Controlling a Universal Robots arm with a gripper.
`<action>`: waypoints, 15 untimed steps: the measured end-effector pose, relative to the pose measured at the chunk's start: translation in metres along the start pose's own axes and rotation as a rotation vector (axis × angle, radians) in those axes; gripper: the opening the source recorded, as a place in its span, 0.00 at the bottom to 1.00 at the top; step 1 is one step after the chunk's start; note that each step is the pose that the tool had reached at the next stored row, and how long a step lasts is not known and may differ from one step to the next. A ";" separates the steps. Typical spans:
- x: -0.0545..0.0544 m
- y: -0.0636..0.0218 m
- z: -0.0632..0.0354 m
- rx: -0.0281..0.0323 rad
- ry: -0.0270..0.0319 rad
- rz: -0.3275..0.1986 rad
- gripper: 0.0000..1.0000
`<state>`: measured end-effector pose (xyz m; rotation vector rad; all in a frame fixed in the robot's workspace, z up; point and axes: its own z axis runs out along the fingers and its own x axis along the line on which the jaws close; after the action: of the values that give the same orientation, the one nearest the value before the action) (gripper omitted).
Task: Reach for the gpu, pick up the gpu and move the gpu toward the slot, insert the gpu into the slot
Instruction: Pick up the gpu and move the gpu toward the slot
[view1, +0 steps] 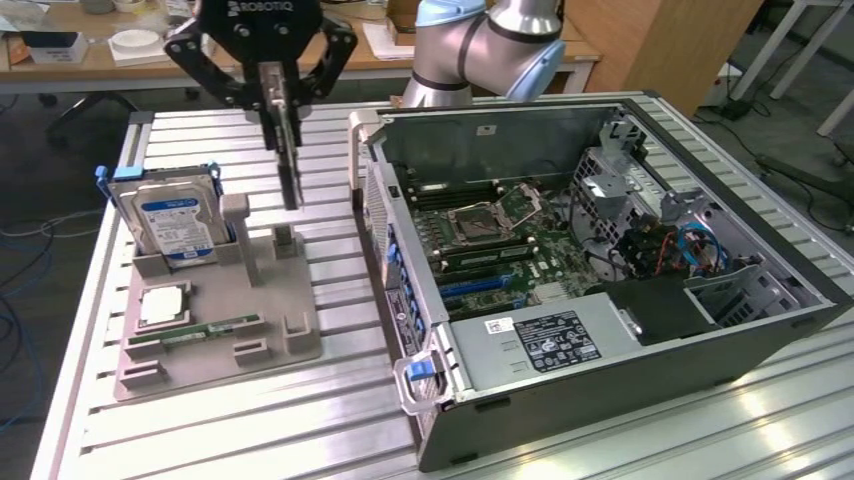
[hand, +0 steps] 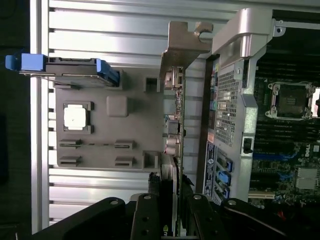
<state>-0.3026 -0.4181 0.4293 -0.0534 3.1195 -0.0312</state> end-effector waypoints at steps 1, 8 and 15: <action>-0.005 -0.0001 0.0000 0.0001 0.0002 0.000 0.26; -0.036 -0.0012 0.0010 0.0000 0.0000 0.000 0.26; -0.068 -0.0023 0.0026 0.0000 0.0000 0.000 0.26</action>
<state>-0.2343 -0.4181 0.4282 -0.0534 3.1195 -0.0312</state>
